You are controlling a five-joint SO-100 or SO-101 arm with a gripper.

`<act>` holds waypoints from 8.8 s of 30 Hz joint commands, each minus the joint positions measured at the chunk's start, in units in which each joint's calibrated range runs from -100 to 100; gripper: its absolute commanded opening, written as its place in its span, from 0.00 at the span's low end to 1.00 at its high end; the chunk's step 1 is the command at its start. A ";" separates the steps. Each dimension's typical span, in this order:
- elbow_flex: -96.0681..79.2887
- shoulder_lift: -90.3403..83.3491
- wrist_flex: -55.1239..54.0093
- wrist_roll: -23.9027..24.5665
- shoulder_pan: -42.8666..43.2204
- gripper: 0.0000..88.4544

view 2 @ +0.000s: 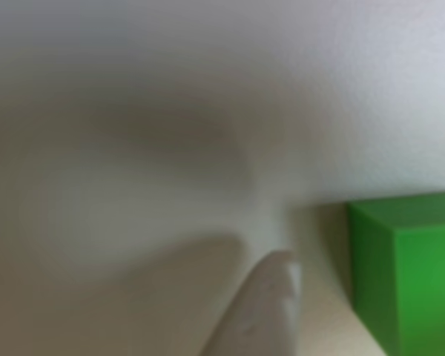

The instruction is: Pick up green cube and drop it in the blue box

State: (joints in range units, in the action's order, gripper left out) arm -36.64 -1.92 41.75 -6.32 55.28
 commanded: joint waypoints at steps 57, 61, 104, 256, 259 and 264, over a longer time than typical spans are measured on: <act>4.42 3.01 -0.29 0.00 -0.16 0.37; 4.42 3.09 -0.20 0.00 -0.16 0.37; 4.51 3.01 -0.20 -0.39 -0.16 0.11; 35.48 1.92 -0.45 0.05 -96.81 0.01; 38.44 4.76 -0.45 0.05 -97.03 0.01; 42.30 9.28 -0.45 0.05 -98.49 0.01</act>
State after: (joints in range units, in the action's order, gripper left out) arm -0.58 6.18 41.75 -6.62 -41.98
